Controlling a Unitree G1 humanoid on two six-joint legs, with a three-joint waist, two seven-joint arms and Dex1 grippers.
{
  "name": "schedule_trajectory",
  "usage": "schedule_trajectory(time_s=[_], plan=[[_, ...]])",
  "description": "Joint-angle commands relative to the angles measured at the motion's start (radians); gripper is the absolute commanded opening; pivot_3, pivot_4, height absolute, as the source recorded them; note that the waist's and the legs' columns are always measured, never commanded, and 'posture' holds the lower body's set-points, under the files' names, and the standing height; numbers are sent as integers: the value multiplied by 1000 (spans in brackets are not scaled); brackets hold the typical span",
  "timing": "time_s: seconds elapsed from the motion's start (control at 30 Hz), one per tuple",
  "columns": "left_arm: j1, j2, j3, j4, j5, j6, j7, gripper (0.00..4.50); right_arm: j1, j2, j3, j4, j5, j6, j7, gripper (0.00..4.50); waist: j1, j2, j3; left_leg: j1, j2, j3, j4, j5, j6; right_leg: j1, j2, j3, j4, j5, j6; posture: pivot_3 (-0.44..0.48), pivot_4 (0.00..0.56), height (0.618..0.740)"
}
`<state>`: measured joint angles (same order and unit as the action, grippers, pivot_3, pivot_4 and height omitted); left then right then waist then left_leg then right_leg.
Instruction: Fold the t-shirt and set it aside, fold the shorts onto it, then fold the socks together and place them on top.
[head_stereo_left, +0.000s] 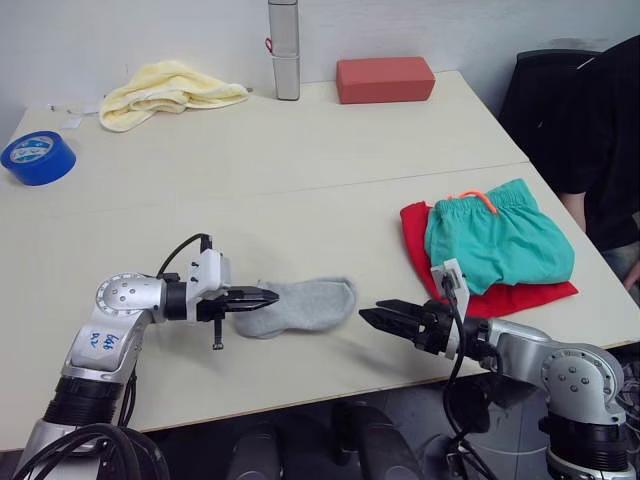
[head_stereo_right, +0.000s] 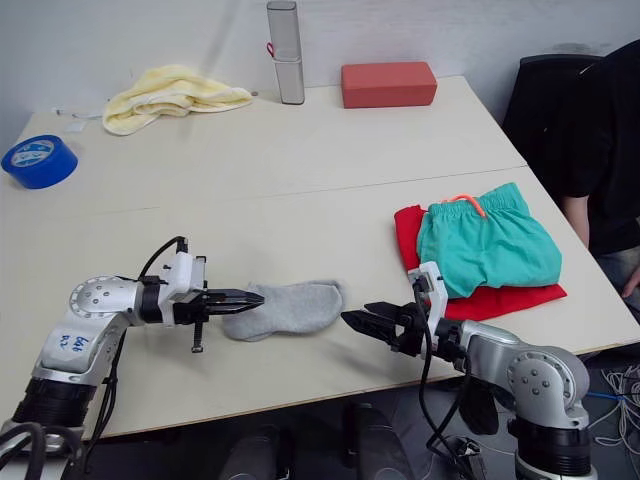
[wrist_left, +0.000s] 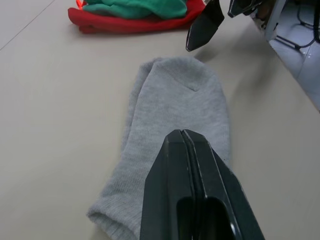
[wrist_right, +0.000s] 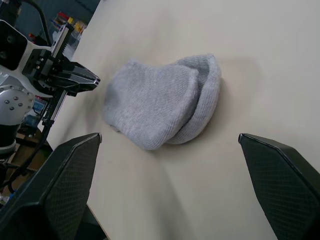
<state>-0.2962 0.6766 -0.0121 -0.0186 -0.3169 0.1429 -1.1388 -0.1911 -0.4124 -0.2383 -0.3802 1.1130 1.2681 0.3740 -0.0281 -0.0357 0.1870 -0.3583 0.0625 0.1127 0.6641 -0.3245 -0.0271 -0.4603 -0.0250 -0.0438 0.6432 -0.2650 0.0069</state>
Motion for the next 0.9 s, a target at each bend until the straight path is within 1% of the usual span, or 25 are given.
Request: schedule_trajectory(time_s=[0.03, 0.13, 0.17, 0.2, 0.23, 0.3, 0.37, 0.47, 0.53, 0.6, 0.63, 0.67, 0.7, 0.73, 0.8, 0.83, 0.9], plan=[[-13, -3, -3, 14, 32, -36, 29, 0, -19, 11, 20, -6, 20, 5, -32, 4484, -1, 0, 0, 0, 0, 0, 0, 0, 0, 0, 0, 0, 0, 0, 0, 0, 150, 740], [-5, -5, 21, -2, 3, -15, 41, 0, -35, 27, 48, -34, -8, -49, -40, 4484, -4, 0, 0, 0, 1, 0, 0, 0, 0, -1, 0, 0, 0, 0, 0, 0, 150, 740], [5, -2, 35, -14, -16, -5, 39, 0, -38, 17, 66, -58, -45, -102, -9, 4484, -3, 0, 0, 0, 1, 0, 0, 0, 0, -1, 0, 0, 0, 0, 0, 0, 150, 740], [15, 1, 47, -25, -31, 2, 37, 0, -38, -3, 92, -83, -88, -158, 35, 4484, -2, 0, 0, 0, 1, 0, 0, 0, 0, -1, 0, 0, 0, 0, 0, 0, 150, 740], [31, 7, 66, -37, -52, 9, 33, 0, -33, -49, 143, -113, -164, -236, 106, 4484, -2, 0, 0, -1, 1, 0, 0, 0, 0, -1, 0, 0, 0, 0, 0, 0, 150, 740], [68, 15, 117, -62, -95, 41, 44, 0, -18, -139, 265, -143, -358, -468, 274, 4484, -2, 0, 0, -1, 0, 0, 0, 0, 0, -1, 0, 0, -1, -1, 1, 0, 150, 740], [94, 22, 149, -82, -116, 62, 57, 0, -8, -167, 317, -130, -435, -589, 356, 4484, -3, 0, 0, 0, 0, 0, 0, -1, 1, 0, 0, 0, -2, -1, 2, 0, 150, 740], [153, 41, 216, -122, -150, 116, 87, 0, -34, -137, 363, -71, -499, -681, 388, 3888, -4, 0, 0, 0, 0, 0, 0, -1, 0, 0, 0, -1, -1, -1, 2, 0, 150, 740], [204, 53, 272, -139, -173, 164, 120, 0, -69, -135, 435, -11, -605, -760, 413, 3162, -5, 0, 0, 0, 0, 0, 0, -1, 0, 0, 0, 0, 0, -1, 2, 0, 150, 740], [235, 60, 304, -153, -192, 201, 143, 0, -89, -130, 476, 31, -668, -813, 431, 2464, -4, 0, 0, 1, 0, 1, 0, -1, 0, 0, 0, 0, 0, -1, 2, 0, 150, 740], [274, 62, 345, -169, -239, 288, 173, 0, -131, -101, 512, 72, -705, -833, 429, 2147, -4, -1, 0, 1, 0, 1, 0, -1, 0, 0, 0, 0, 0, -1, 2, 0, 150, 740], [315, 62, 392, -189, -294, 397, 216, 0, -172, -71, 551, 117, -756, -874, 424, 1663, -4, -1, 0, 1, 0, 1, 0, -1, 0, 0, 0, 0, 0, -1, 1, 0, 150, 740], [349, 64, 436, -208, -342, 490, 255, 0, -206, -49, 587, 156, -796, -901, 431, 1416, -14, -1, 0, 2, 1, 1, 0, -1, 0, 0, 0, 0, 0, -1, 1, 0, 150, 740], [369, 62, 476, -223, -379, 572, 306, 376, -229, -35, 614, 190, -834, -926, 434, 1041, -18, -1, 0, 2, 1, 2, 0, -1, -1, -1, 0, 1, 1, -1, 0, 0, 150, 740], [369, 68, 530, -231, -449, 693, 368, 906, -248, -26, 641, 233, -879, -950, 448, 254, -13, -1, 0, 2, 1, 1, -1, -1, -1, -1, 0, 0, 1, -2, -1, 0, 150, 740], [367, 85, 552, -228, -485, 779, 395, 1195, -255, -26, 653, 253, -903, -967, 454, 5, -5, -2, -1, 1, 1, -1, -1, -1, -1, -1, 0, -1, 1, -2, -1, 0, 150, 740], [357, 117, 608, -217, -612, 976, 426, 1831, -270, -21, 671, 291, -944, -1004, 463, 0, 1, -3, -2, 1, 1, -2, 0, -1, -1, -1, -1, -2, 1, -2, -1, 0, 150, 740]])
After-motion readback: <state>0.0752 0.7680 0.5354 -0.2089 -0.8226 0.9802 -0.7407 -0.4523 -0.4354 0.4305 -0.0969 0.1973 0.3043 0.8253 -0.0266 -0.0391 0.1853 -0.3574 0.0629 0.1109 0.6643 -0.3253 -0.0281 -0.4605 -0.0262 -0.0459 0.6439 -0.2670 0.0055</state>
